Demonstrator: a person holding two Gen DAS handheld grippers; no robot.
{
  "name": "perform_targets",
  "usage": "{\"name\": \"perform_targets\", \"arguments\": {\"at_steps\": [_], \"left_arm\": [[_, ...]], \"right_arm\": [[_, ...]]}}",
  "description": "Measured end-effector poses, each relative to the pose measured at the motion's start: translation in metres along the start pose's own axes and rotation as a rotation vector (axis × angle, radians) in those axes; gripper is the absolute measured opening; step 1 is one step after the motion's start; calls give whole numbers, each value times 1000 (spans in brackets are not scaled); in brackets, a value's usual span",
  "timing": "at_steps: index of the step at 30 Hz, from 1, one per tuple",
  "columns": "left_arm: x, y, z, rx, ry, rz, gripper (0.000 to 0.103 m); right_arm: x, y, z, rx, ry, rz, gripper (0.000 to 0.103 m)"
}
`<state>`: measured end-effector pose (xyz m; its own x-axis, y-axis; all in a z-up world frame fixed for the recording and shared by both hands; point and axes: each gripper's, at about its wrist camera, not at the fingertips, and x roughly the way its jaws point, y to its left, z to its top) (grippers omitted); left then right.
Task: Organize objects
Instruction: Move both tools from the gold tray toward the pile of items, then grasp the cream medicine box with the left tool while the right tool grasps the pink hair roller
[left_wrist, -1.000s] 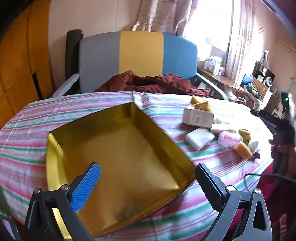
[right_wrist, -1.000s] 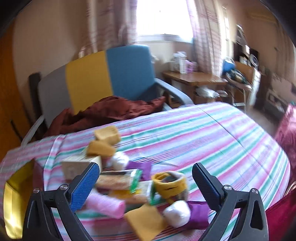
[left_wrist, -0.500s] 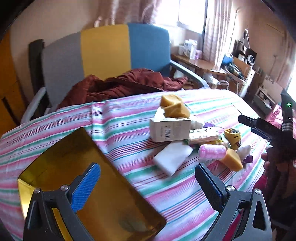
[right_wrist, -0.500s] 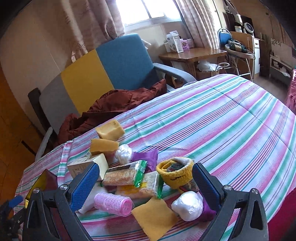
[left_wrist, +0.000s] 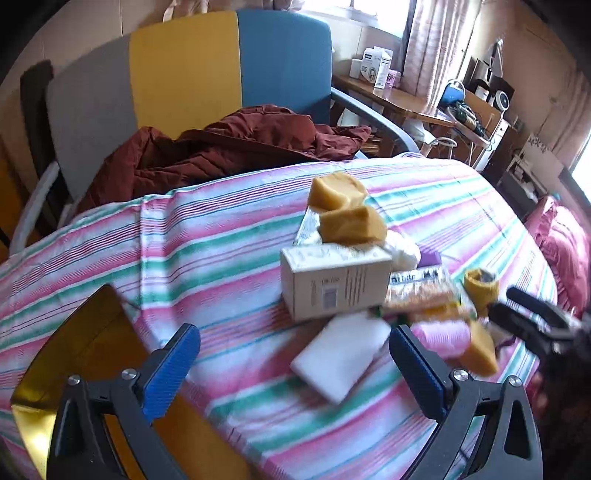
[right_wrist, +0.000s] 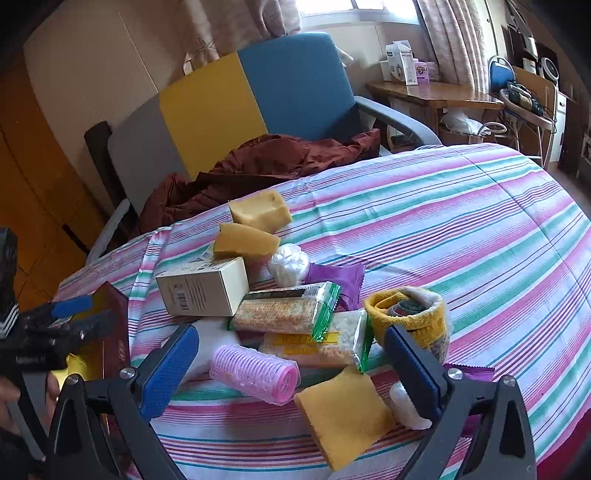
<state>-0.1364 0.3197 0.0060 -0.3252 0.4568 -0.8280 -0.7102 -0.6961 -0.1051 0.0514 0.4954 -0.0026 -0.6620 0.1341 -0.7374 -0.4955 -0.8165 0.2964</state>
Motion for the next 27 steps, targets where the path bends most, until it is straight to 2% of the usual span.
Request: {"name": "perform_targets", "arguments": {"at_steps": [5,8,9,13,17,21,27], "left_arm": [[28,5,28,-23,1,-55,103],[46,1,45,12,-1,-107,103],[52,-1,48,30,7,-112,103],[84,-9,64,95,99,-209,103],[107,-14,69,145,167,-264,103],[123,-11,71,122,234,-336,103],[106,-11,52,149,296,-424,103]], "right_arm": [[1,-1,0,5,12,14,102],[3,2,-1,-10,22,30,102],[3,3,-1,-15,24,33,102],[6,4,-2,-22,39,46,102],[7,2,-1,-12,49,52,102],[10,-1,-1,-4,62,47,102],[12,-1,-3,-2,73,35,102]]}}
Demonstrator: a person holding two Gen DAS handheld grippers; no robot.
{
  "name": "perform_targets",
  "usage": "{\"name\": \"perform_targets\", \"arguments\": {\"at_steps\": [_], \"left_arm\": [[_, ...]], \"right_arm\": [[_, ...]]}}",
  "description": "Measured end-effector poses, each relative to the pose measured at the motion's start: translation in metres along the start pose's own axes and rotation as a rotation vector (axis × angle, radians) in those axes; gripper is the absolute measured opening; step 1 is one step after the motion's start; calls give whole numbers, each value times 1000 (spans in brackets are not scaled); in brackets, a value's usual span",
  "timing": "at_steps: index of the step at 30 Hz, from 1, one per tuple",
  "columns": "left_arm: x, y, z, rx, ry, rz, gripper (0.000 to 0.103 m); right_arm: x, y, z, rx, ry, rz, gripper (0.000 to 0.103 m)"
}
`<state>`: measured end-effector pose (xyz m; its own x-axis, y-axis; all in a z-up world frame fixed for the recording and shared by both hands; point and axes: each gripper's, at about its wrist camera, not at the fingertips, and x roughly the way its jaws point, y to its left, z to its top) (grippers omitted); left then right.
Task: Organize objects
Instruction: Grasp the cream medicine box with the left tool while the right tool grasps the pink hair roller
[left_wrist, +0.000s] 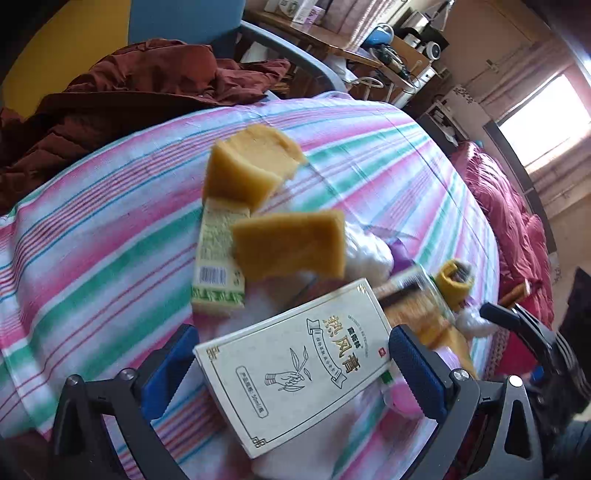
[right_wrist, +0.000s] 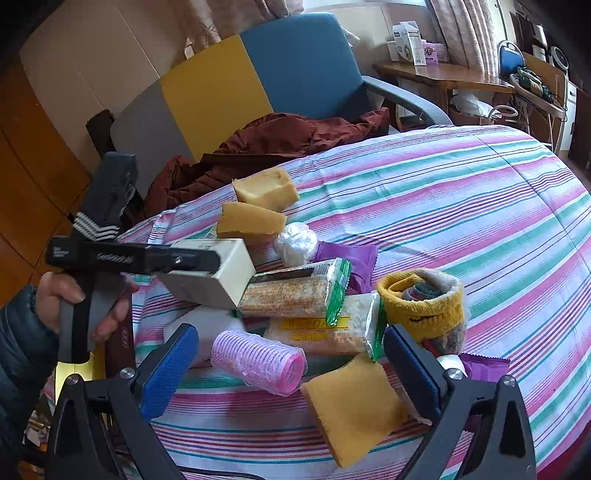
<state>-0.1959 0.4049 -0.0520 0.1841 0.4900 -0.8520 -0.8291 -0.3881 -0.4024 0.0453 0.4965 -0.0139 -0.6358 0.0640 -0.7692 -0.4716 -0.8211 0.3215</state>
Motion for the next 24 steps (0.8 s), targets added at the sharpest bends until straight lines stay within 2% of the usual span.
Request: {"name": "perform_targets", "arguments": {"at_steps": [6,9,12,14,19,24], "left_arm": [[-5,-11,-35,4,53,-29,103],[-15,-19,-61,-14,20,-39,103],[-31,-35,-76,13,-9,-60,103],[-40,-44,-84,47,-33,-25,103],[-50,-26,-75,-4,-77,47,103],[-47,-16,-54,-78,-137,53,103]], "right_arm": [[0,0,-1,1,-2,-15,102],[1,-2,-1,6,-1,-16,102],[2,-2,-1,4,1,-24,102],[2,0,-1,0,-2,-29,102],[0,0,-1,-5,-14,-28,102],[0,4,-1,-23,-15,-9,102]]}}
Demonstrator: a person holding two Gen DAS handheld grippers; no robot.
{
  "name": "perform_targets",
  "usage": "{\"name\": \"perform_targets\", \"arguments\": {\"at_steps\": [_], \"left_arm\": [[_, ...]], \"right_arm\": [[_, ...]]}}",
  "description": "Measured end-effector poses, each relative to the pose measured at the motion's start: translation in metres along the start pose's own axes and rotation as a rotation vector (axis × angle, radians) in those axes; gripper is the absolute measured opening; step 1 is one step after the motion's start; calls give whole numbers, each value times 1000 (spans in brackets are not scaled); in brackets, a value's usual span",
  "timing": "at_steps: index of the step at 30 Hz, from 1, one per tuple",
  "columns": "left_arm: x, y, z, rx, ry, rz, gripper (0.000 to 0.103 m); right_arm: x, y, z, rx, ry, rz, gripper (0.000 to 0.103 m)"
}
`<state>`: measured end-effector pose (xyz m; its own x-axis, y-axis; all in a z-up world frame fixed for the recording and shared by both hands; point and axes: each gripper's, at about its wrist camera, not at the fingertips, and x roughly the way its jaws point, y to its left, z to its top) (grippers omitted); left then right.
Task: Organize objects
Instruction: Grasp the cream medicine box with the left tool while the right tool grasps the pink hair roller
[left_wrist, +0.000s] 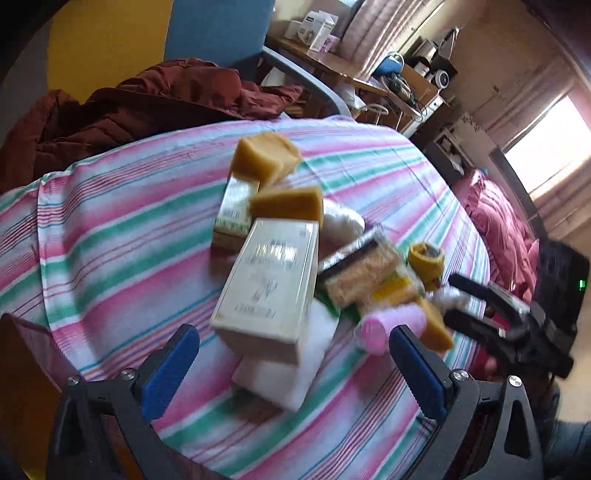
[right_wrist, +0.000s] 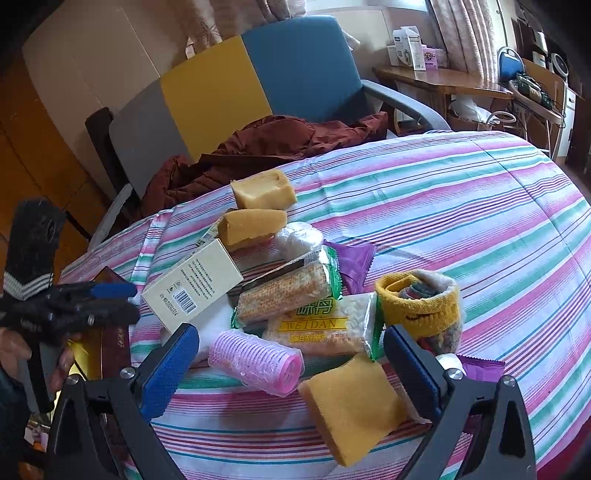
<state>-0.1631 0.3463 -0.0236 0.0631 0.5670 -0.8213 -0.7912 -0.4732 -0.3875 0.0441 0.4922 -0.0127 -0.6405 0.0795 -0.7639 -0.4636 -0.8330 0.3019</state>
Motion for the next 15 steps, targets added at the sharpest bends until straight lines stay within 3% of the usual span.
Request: {"name": "perform_targets", "arguments": {"at_steps": [10,15], "left_arm": [[44,8,26,12,62,55,102],[51,19,20,-22,84,52,96]], "right_arm": [[12,20,-6,-96,62,40,101],[29,30,-11,-158,119,-24,101]]}}
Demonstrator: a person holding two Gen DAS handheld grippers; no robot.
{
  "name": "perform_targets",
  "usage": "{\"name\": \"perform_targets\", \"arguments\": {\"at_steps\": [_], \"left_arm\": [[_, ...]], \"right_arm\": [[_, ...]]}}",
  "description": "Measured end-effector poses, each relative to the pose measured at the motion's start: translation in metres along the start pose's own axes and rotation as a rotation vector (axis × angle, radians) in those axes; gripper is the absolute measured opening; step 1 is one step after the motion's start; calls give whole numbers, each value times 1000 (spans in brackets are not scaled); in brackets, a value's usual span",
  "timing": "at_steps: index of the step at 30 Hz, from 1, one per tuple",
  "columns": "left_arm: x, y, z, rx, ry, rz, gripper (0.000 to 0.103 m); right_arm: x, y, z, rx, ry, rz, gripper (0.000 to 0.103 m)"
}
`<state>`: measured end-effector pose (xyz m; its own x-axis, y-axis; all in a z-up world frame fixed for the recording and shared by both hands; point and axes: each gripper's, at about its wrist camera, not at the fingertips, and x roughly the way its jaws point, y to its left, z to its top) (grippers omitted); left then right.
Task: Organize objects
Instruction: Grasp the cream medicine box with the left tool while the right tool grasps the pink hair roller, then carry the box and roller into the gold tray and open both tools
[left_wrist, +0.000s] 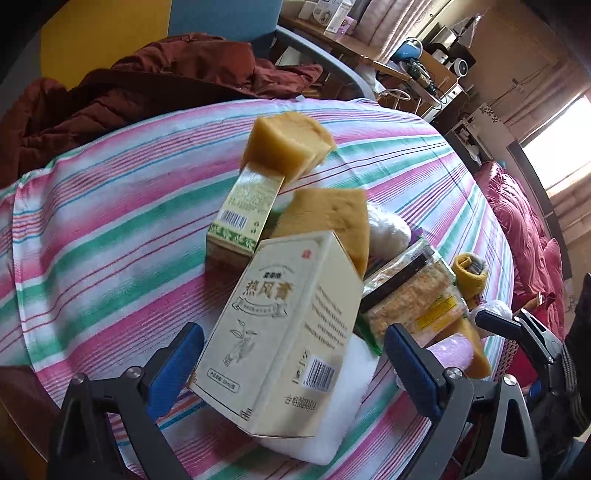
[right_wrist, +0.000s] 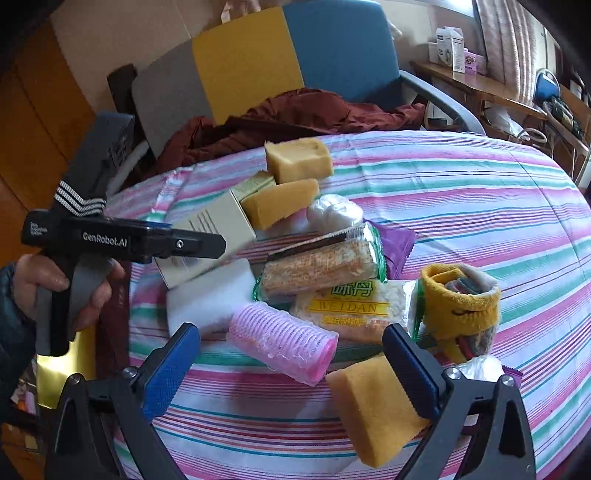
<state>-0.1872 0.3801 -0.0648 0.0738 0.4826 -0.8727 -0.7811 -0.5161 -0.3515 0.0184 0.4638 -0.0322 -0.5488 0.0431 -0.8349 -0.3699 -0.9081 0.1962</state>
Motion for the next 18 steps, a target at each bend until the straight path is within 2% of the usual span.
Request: {"name": "perform_targets", "arguments": {"at_steps": [1,3,5,8,12,18], "left_arm": [[2,2,-1,-9,5,-1,95],[7,4,-7,-25,18,-20,80],[9,2,-11,-24,22,-28,65],[5,-3,-19,-8,8,-5,62],[-20,-8,-30,-31,-84,-18,51],[-62,-18,-48,-48,-204,-7,50]], "right_arm": [[4,3,0,-17,14,-12,100],[12,10,1,-54,31,-31,95],[18,15,-1,-96,49,-52,75],[19,16,-3,-107,50,-45,74],[7,8,0,-64,-6,-2,74],[-12,7,4,-41,-95,50,74]]}}
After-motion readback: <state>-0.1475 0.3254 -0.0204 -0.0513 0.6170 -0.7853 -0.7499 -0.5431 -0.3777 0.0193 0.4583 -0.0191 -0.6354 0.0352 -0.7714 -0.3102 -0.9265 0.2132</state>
